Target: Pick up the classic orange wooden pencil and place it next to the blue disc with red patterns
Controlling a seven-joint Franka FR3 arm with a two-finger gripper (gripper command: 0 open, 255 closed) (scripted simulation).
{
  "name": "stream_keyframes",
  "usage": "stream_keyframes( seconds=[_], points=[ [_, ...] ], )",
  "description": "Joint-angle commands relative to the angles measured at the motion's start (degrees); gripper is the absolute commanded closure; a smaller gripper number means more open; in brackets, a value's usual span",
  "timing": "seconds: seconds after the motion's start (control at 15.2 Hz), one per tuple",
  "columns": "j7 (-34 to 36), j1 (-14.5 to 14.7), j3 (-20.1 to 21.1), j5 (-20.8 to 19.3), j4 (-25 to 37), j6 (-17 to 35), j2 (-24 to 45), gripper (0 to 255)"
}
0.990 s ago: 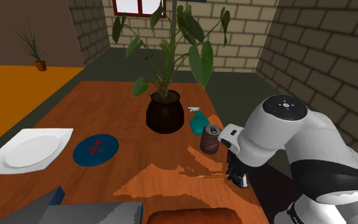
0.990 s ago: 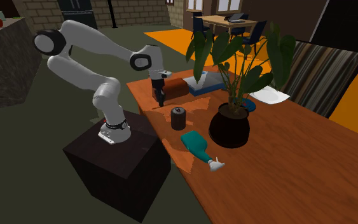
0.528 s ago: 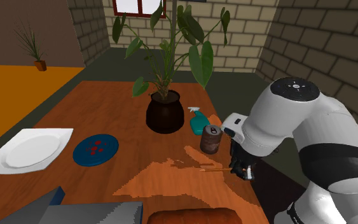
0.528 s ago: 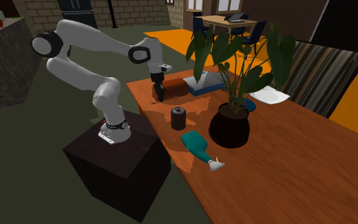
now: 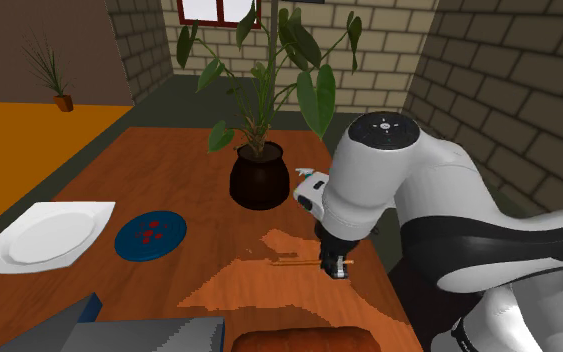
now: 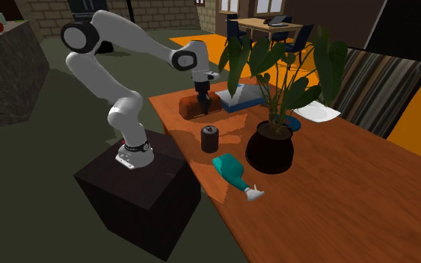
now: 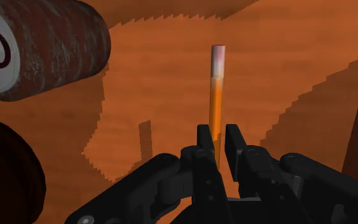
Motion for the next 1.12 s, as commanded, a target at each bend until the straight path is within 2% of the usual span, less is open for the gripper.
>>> stream_keyframes(
  seconds=[0.0, 0.59, 1.06],
  points=[
    [1.9, -0.8, 1.6, -0.8, 4.2, 0.8, 5.3, 255],
    [9.4, -3.5, 6.5, -8.3, 25.4, -0.8, 27.3, 255],
    [14.2, -1.2, 7.6, -15.5, 45.8, -6.8, 44.5, 255]
  ],
)
